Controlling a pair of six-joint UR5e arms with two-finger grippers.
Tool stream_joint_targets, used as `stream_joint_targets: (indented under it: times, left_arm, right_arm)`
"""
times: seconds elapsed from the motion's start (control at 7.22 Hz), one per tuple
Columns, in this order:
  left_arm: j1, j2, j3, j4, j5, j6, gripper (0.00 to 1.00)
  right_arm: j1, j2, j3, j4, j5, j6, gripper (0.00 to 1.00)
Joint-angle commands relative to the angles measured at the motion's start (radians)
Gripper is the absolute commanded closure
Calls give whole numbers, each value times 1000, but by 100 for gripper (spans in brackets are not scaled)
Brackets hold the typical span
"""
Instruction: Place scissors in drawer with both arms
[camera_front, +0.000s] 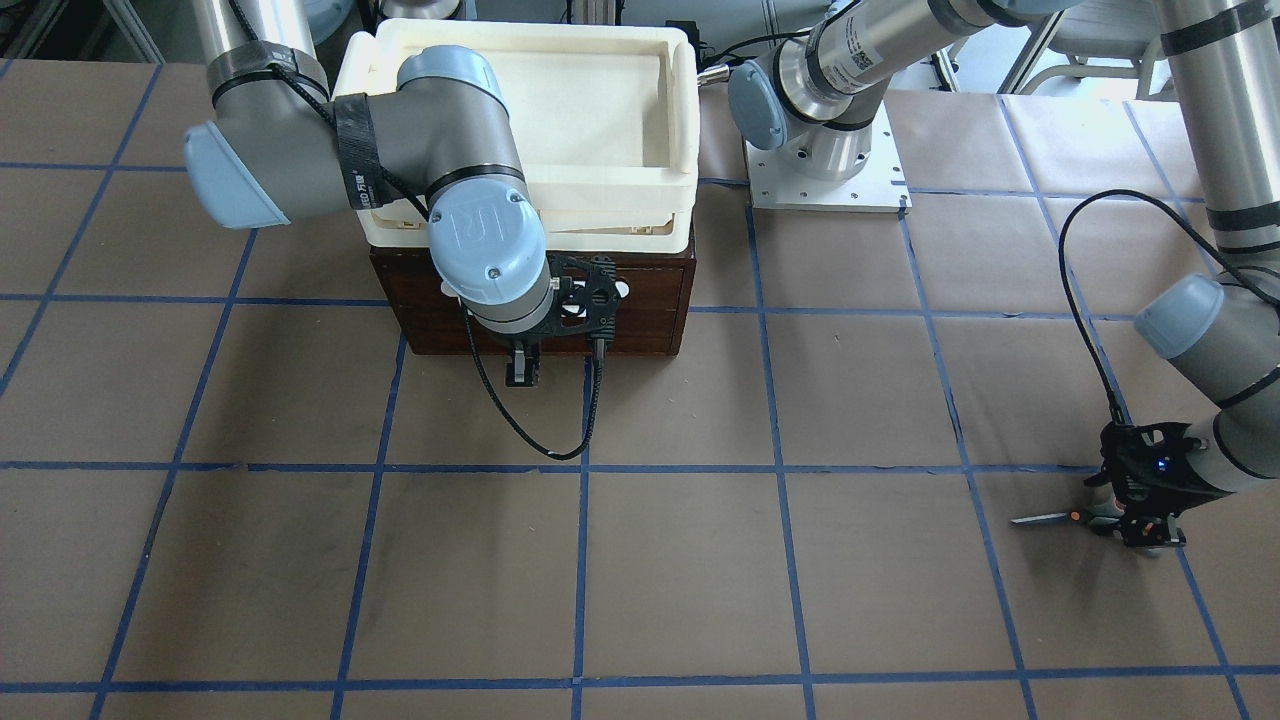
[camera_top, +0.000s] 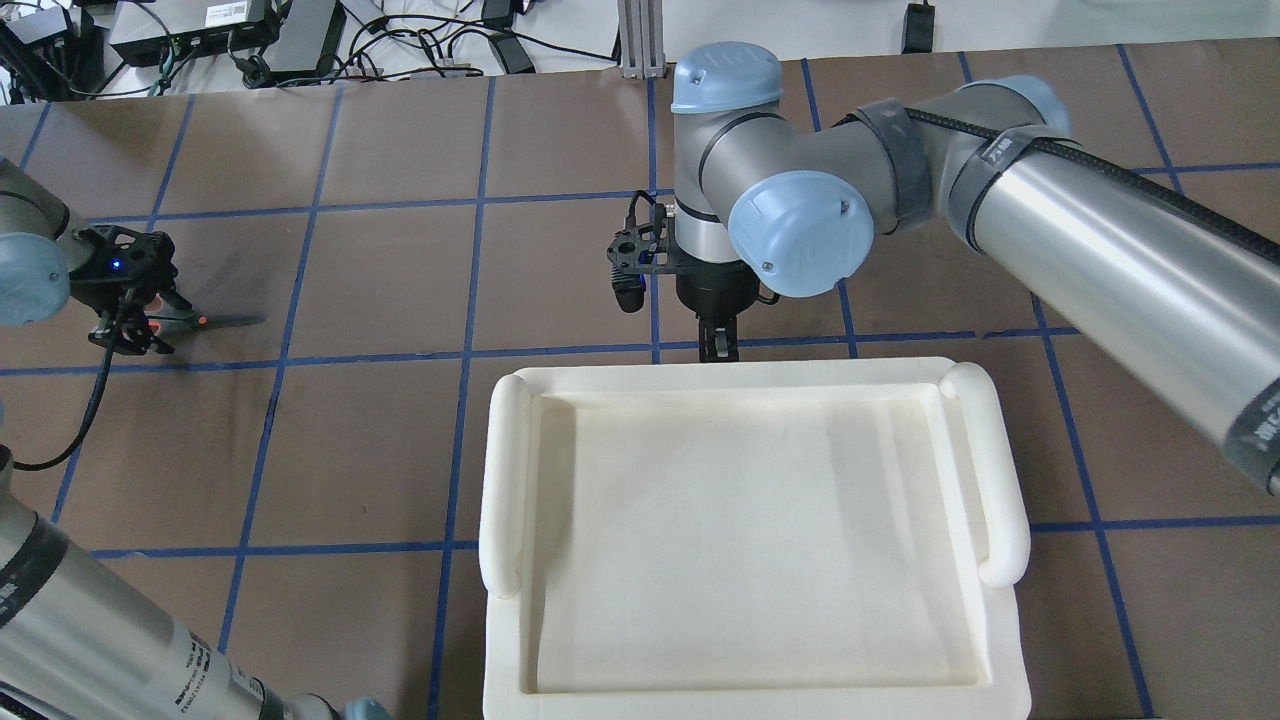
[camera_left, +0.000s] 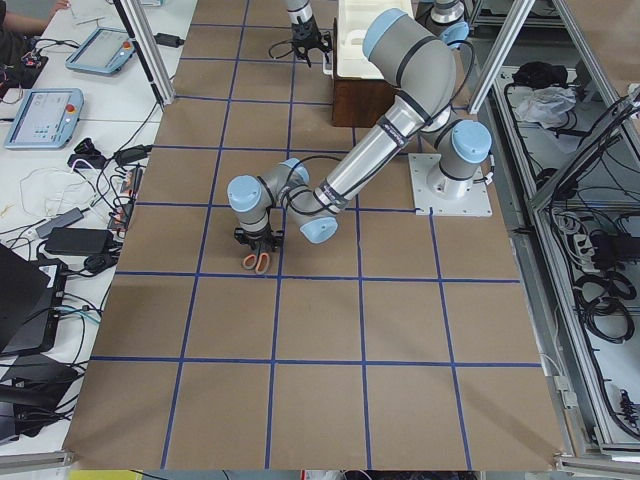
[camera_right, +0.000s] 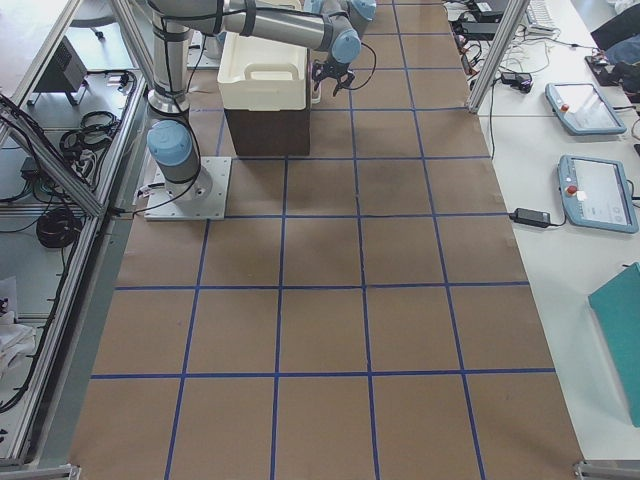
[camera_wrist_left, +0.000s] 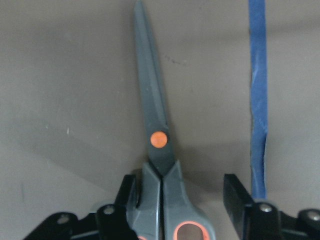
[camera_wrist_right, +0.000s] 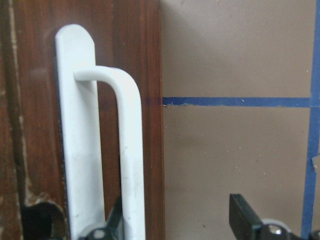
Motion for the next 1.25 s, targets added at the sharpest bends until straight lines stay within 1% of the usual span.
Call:
stream_joint_targets:
  times: [0.0,0.28,0.42,0.55,0.69,0.83,1.11]
  left_arm:
    - [1,-3,0,1,1,4,41]
    - [1,-5,0,1,1,6,48]
    - [1,-3,0,1,0,6,56]
    - [1,-2,0,1,0,7,73]
    - [1,1,0,1,0,7,87]
    - [1,3,2,1,0,7,91]
    - [1,5,0,1,0,9,92]
  right_arm:
    - [0,1,-3,-4,-4,-2,40]
    - [0,4,-10,-21,-10,-4,41]
    - [0,4,-12,-44,-10,-4,41]
    - [-2,12,-15,-65,-10,-5,40]
    - [-2,18,-24,-72,-10,-4,40]
    - [-6,32,-48,-72,-10,-5,39]
    - [-8,81,-107,-72,-8,-4,39]
